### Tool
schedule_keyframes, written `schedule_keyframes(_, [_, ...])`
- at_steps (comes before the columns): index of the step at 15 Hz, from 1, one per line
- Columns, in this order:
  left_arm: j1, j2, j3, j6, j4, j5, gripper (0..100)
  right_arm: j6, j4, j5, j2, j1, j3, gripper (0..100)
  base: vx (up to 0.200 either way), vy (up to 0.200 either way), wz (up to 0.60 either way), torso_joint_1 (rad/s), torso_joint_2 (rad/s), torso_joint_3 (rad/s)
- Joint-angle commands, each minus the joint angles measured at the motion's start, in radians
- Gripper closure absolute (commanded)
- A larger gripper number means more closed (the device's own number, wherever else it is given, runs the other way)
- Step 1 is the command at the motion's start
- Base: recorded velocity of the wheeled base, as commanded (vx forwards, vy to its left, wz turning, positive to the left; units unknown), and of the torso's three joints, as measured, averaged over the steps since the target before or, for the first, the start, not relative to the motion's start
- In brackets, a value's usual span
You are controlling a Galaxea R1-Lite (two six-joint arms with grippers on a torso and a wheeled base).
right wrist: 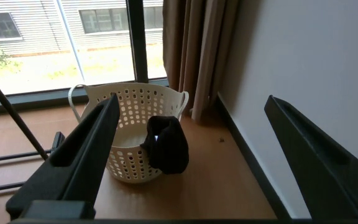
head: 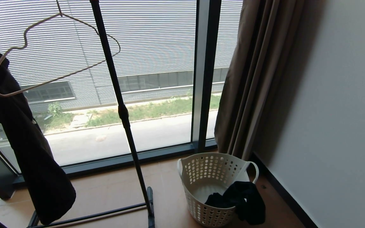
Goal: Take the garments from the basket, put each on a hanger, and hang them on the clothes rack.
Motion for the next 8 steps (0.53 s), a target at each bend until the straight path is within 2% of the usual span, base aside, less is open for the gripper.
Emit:
schedule_keyframes(1, [0.001, 0.0, 0.0, -0.001, 0.0, 0.0, 0, 0.0, 0.001, 0.0, 0.0, 0.002, 0.0, 0, 0.0, 0.0, 0.0, 0.0, 0.0, 0.0])
schedule_keyframes(8, [0.001, 0.0, 0.0, -0.001, -0.002, 0.0, 0, 0.0, 0.001, 0.0, 0.0, 0.003, 0.0, 0, 0.0, 0.0, 0.0, 0.0, 0.0, 0.0])
